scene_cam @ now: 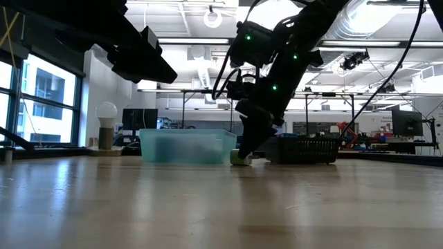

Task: Pick & Place Office items
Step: Put the green charger adapter into the green bin

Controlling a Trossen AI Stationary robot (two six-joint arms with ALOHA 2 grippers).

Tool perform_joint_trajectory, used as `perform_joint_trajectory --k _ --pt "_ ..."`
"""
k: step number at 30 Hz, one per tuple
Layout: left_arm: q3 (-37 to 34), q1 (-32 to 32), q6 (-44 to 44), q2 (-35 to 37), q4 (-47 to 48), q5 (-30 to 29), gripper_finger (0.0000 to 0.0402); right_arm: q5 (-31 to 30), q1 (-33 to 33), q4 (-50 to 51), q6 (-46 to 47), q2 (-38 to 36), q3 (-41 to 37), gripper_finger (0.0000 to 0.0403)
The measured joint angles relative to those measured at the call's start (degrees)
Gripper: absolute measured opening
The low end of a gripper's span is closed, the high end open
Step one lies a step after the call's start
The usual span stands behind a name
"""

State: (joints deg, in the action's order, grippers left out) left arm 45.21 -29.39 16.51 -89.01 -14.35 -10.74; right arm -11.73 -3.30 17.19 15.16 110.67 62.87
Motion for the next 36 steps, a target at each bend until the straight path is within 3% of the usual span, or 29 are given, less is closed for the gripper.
perform_joint_trajectory --k 13,22,31,36 --pt "0.0 0.0 0.0 0.0 0.0 0.1 0.0285 -0.6 1.2 0.2 0.0 -0.4 -0.1 0.0114" --pt "0.0 -0.1 1.2 0.0 0.0 0.1 0.0285 0.8 5.7 5.9 2.8 -5.6 -0.5 0.0113" --pt "0.0 -0.4 0.7 0.0 -1.9 -0.2 0.0285 -2.8 15.1 10.7 10.0 -10.1 -0.4 0.0112" --pt "0.0 -0.4 -4.4 0.0 -3.2 -5.9 0.0285 -6.3 22.9 8.6 14.0 -11.2 -0.3 0.0112"
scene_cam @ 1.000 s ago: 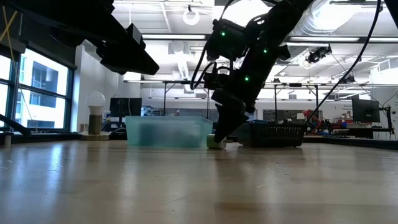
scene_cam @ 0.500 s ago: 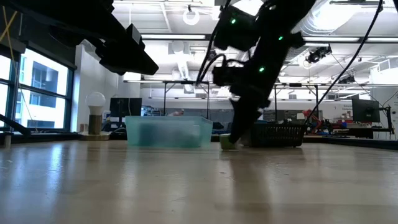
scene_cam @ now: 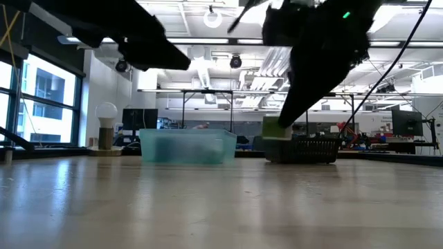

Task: Pick & Place Office items
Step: Put the green charger adapter into the green bin

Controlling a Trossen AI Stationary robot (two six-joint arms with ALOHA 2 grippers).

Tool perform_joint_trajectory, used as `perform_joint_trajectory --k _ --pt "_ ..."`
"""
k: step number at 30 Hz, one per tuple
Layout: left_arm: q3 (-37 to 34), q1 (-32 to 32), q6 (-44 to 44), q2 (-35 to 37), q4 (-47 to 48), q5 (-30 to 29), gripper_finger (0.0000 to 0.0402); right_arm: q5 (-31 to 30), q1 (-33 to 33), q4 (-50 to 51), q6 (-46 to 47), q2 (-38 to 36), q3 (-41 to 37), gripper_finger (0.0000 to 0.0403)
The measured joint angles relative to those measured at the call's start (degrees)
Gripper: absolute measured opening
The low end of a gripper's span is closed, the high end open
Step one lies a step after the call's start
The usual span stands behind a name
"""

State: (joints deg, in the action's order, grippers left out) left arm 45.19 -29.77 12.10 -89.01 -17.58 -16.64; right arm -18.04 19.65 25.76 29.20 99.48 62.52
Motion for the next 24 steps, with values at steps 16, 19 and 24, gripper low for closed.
perform_joint_trajectory --k 16,19,24 --pt "0.0 1.9 -41.4 -9.0 -15.8 -4.2 0.0285 5.3 9.0 -16.3 4.1 -0.1 0.2 0.0112" --pt "0.0 1.4 -49.6 -11.6 -22.2 -4.8 0.0285 6.5 8.8 -17.9 3.7 -0.1 0.2 0.0112" --pt "0.1 -0.8 -63.5 -12.9 -26.5 -5.4 0.0285 7.7 8.4 -19.1 3.8 -0.2 0.2 0.0112"
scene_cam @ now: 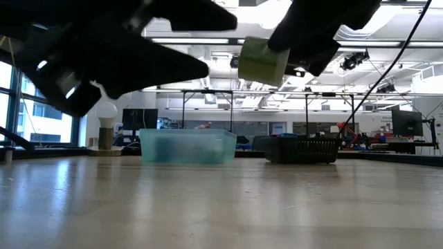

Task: Pick & Place Office items
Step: Put the green charger adapter into the green bin

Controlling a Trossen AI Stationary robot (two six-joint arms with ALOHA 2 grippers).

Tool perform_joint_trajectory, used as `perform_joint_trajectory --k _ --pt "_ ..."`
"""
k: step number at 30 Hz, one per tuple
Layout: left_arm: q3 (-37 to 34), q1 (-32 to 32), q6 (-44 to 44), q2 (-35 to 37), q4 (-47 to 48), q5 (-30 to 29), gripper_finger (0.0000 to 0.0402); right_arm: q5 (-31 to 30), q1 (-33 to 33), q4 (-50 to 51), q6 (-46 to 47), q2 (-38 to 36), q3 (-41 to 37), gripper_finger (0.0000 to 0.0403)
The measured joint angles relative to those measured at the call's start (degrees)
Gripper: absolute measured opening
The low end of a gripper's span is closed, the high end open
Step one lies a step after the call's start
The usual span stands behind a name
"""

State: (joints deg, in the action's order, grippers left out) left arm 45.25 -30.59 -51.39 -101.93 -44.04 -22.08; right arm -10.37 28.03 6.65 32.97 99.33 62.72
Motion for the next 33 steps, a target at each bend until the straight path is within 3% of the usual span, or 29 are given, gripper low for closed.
perform_joint_trajectory --k 6,33 --pt "0.0 -0.9 -14.7 0.0 -0.2 -0.2 0.0285 1.6 -1.2 -1.8 0.0 0.0 0.0 0.0112" --pt "0.0 2.1 -16.5 0.0 -1.9 1.1 0.0285 3.1 -3.8 -3.1 -0.2 0.0 0.0 0.0112"
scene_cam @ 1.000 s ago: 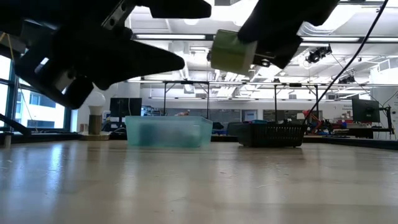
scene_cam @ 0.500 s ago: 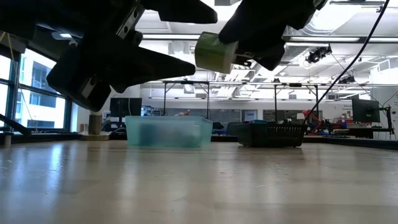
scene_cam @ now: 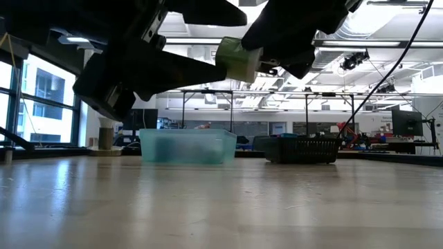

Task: Pick & Place Office items
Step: Put the green charger adapter into the green bin

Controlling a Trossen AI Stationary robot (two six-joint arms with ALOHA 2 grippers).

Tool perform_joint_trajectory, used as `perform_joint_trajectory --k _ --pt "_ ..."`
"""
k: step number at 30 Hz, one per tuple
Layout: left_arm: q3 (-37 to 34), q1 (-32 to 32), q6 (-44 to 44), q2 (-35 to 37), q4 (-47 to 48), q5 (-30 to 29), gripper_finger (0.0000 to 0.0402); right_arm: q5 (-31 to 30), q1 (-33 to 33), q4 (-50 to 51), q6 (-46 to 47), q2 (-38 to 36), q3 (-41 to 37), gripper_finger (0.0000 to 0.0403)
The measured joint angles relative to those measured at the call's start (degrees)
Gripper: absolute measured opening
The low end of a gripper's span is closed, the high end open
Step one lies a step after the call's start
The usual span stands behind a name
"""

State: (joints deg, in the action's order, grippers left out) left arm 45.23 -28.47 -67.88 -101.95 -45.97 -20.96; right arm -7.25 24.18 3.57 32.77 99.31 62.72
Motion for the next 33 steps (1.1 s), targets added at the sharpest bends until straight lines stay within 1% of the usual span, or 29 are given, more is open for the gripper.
perform_joint_trajectory --k 13,25,33 --pt "0.0 0.0 -0.9 0.0 -0.9 0.0 0.0284 0.2 -1.0 0.0 -1.1 0.0 0.0 0.0112" --pt "0.0 0.0 -0.7 -0.2 -1.2 0.0 0.0262 0.4 -1.0 0.0 -1.1 0.0 0.0 0.0112" --pt "0.0 0.6 1.0 -0.3 -1.4 -0.1 0.0259 1.7 -1.0 -2.0 -1.5 0.0 0.0 0.0112"
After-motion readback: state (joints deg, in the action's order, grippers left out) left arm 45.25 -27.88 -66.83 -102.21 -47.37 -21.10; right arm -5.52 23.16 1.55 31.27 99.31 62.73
